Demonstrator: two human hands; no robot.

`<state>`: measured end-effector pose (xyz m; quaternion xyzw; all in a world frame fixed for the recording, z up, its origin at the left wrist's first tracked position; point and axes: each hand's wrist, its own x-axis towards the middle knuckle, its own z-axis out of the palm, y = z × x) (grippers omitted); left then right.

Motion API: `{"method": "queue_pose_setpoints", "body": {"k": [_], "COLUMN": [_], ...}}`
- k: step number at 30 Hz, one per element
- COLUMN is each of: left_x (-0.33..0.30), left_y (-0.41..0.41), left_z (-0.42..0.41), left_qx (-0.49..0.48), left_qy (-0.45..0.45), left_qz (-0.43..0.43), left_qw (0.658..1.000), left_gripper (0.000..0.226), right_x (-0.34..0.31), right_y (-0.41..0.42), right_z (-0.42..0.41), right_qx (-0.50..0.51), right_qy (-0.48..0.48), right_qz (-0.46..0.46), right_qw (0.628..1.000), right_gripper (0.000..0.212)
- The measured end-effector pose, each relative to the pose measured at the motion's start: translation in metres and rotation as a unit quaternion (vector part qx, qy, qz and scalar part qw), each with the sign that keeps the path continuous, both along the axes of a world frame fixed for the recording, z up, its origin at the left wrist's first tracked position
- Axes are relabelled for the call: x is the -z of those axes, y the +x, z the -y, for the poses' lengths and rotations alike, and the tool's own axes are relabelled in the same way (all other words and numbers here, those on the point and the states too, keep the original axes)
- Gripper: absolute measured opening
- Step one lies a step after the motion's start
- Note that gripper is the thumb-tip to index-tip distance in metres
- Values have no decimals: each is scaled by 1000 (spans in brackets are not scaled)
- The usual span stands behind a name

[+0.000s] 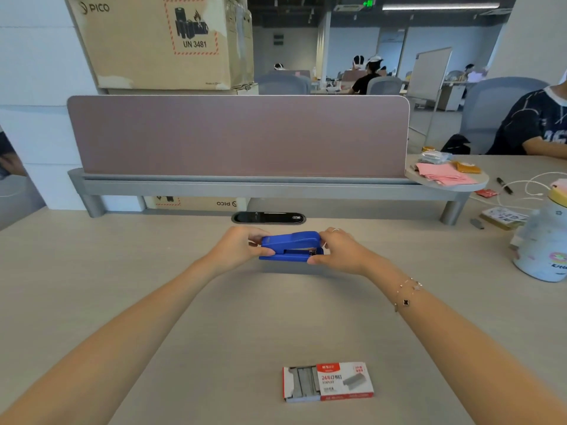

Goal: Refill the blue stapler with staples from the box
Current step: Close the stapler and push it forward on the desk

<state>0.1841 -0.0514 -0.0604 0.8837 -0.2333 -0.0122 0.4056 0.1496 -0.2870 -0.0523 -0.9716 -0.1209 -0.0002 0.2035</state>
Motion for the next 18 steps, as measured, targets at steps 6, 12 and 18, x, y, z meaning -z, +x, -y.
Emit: {"method": "queue_pose_setpoints", "body": {"k": [6, 12, 18], "left_x": [4, 18, 28], "left_y": [49, 87, 118], "left_z": [19, 41, 46], "left_qx": [-10, -12, -22], "left_qy": [21, 37, 23], "left_qz": [-3, -7, -10], "left_qw": [1000, 999, 999], "left_gripper": [21, 16, 14], "right_x": [4, 17, 26], "right_y": [49, 89, 123], "right_z": [15, 31, 36], "right_qx": [14, 31, 45], "right_qy": [23, 23, 39], "right_qz": [-4, -33, -36], "right_qw": [1000, 999, 998], "right_gripper": [33, 36, 34]}}
